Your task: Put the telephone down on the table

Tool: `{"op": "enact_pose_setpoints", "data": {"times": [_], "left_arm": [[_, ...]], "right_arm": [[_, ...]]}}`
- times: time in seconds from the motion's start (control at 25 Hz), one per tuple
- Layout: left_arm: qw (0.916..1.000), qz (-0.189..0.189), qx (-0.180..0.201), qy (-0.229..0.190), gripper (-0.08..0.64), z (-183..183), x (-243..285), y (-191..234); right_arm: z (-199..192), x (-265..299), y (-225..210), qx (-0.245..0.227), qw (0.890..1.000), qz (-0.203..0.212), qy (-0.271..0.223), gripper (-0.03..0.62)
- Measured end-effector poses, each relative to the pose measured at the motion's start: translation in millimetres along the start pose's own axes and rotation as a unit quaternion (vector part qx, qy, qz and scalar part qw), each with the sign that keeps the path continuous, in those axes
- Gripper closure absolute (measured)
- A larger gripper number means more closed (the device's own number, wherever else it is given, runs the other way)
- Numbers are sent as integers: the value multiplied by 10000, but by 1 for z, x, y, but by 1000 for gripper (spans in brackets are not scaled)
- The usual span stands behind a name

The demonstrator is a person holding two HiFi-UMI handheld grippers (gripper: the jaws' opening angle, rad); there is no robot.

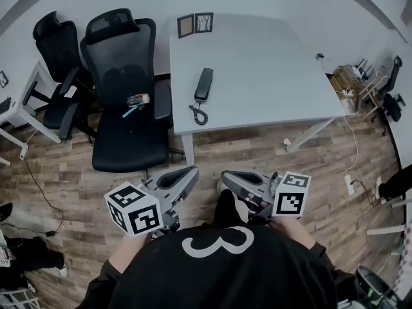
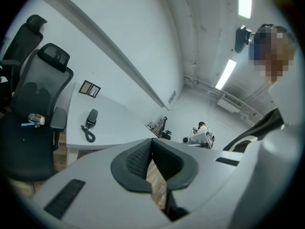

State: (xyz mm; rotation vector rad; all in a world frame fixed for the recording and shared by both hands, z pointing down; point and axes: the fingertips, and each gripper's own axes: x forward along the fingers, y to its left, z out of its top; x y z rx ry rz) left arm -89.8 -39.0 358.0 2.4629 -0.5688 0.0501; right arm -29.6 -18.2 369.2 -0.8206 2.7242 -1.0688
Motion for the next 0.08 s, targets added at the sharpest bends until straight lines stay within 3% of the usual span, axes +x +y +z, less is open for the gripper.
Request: {"op": "enact_pose_setpoints", "data": {"times": [0.08], "left_arm": [[10000, -43, -18, -10, 548, -2, 6, -3]], "right_arm": [[-1, -8, -3, 0, 10000, -35, -39, 583]]}}
